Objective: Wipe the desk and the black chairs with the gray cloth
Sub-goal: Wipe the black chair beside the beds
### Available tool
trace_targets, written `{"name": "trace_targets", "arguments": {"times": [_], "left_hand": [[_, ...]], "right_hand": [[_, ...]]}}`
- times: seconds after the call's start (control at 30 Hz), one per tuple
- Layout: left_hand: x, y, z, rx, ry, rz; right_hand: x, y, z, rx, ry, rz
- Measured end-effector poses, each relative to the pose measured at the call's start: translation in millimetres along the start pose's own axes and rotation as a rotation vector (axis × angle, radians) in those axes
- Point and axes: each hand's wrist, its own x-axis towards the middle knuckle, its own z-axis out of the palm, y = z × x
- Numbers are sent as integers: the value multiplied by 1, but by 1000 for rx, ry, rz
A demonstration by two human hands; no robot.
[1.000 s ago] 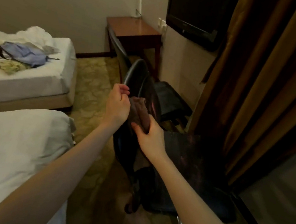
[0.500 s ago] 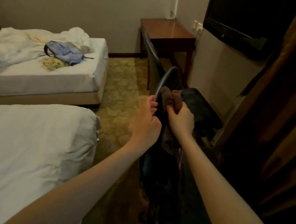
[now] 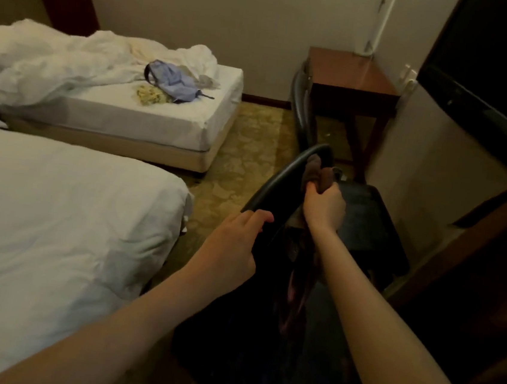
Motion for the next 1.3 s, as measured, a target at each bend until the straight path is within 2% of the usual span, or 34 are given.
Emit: {"name": "trace_targets", "arguments": {"times": [0.23,0.37,0.6,0.73,0.9,1.07,1.3], "left_hand": [[0,4,-3,-239,111,-143],[3,9,-4,-203,119,-187],[-4,19,-2,-234,122,-224],[-5,22,-1,-164,158,-170],[-9,15,0,-66,354,-101],[-12,10,0,-44,466,-117],[-56,8,-16,-99,503,-228]], "right_hand": [[45,-1,-14,-11,-113,-13],[58,-4,-12,-66,-106,0],[83,4,-20,-2,-98,62],[82,7,-16,17,-169,-24],[42,7,-16,58,-202,-151],[-14,7,-15,51,-155,-273],[-73,4,-21,33,-165,-329]]}}
